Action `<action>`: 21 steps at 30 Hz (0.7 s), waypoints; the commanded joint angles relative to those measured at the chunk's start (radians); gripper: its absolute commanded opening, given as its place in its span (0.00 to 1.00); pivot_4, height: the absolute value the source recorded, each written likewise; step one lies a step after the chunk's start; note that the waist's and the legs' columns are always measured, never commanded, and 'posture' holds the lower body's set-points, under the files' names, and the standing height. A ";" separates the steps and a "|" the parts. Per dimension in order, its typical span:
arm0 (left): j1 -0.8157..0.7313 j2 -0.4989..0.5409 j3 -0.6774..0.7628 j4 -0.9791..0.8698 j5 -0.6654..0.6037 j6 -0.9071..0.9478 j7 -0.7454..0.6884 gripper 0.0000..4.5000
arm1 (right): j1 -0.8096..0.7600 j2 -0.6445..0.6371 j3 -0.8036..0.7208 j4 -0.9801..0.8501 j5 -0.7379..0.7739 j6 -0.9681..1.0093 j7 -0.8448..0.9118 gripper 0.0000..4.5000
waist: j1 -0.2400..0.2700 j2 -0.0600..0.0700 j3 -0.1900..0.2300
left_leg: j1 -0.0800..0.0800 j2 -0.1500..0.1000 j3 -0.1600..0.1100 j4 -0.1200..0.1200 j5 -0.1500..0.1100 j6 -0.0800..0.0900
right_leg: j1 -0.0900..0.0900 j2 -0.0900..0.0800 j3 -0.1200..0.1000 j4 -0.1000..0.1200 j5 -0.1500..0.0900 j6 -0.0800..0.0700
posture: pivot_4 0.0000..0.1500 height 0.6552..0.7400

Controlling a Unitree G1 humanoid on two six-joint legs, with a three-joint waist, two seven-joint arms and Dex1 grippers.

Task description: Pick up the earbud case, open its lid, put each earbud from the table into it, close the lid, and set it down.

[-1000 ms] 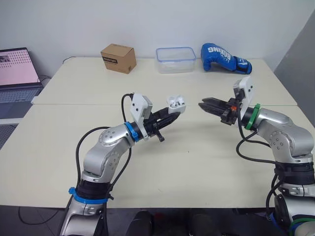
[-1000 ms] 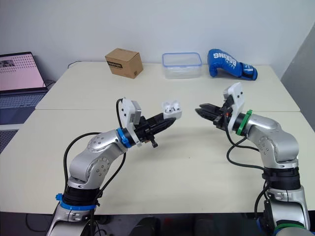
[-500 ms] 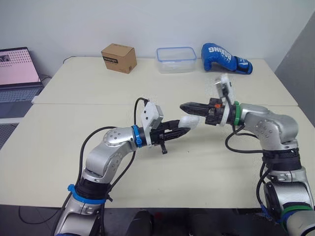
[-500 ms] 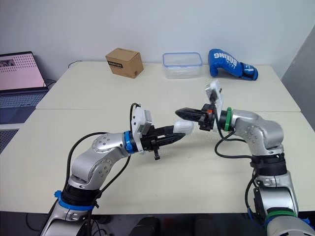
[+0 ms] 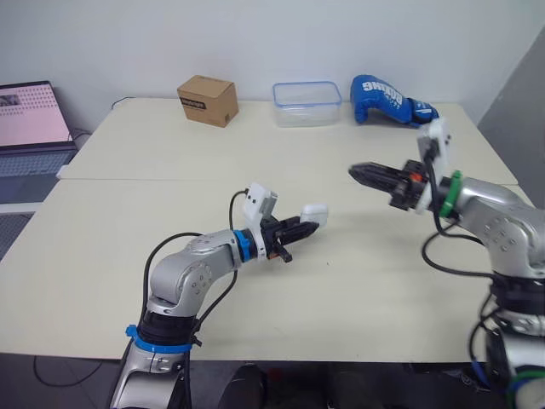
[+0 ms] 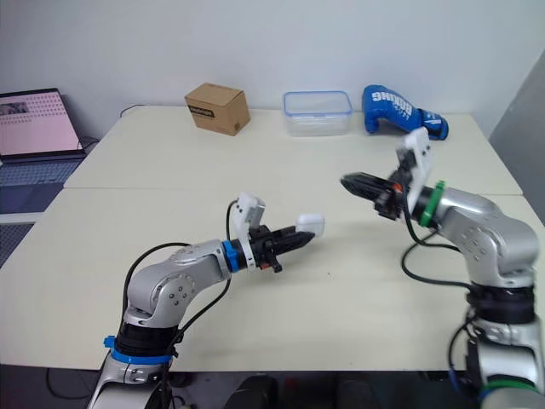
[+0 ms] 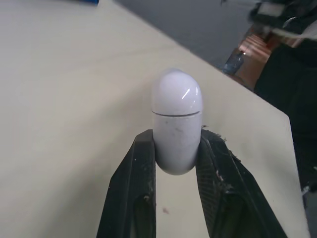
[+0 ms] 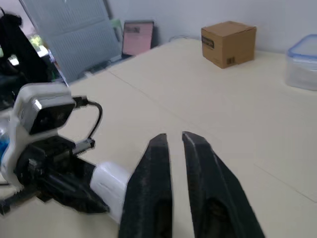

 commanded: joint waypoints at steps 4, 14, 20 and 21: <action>-0.033 -0.173 0.123 0.123 -0.051 0.142 0.219 0.16 | 0.187 -0.100 0.056 -0.112 -0.111 -0.192 0.101 0.62 | -0.005 -0.001 0.001 | 0.000 -0.001 0.002 0.001 0.000 0.000 | 0.000 -0.001 0.001 -0.001 -0.002 0.004 | 1.00 1.00; 0.004 0.040 0.163 0.122 -0.024 0.225 0.199 0.66 | 0.180 -0.067 0.068 -0.069 -0.146 -0.249 0.081 1.00 | -0.010 -0.001 0.000 | 0.004 0.002 0.004 0.000 0.000 -0.001 | 0.001 0.002 0.004 0.001 -0.003 0.004 | 1.00 1.00; 0.149 0.307 0.196 0.039 0.003 0.128 0.051 0.99 | 0.156 -0.081 0.064 -0.020 -0.156 -0.274 0.107 1.00 | -0.019 0.000 0.000 | 0.008 0.003 0.006 -0.002 0.000 -0.001 | 0.001 0.003 0.005 0.002 -0.004 0.002 | 1.00 1.00; 0.175 0.345 0.191 0.024 0.045 0.013 0.008 0.99 | 0.156 -0.088 0.060 -0.014 -0.155 -0.277 0.115 1.00 | -0.019 0.000 0.000 | 0.009 0.004 0.006 -0.003 0.000 -0.001 | 0.001 0.003 0.006 0.002 -0.005 0.001 | 1.00 1.00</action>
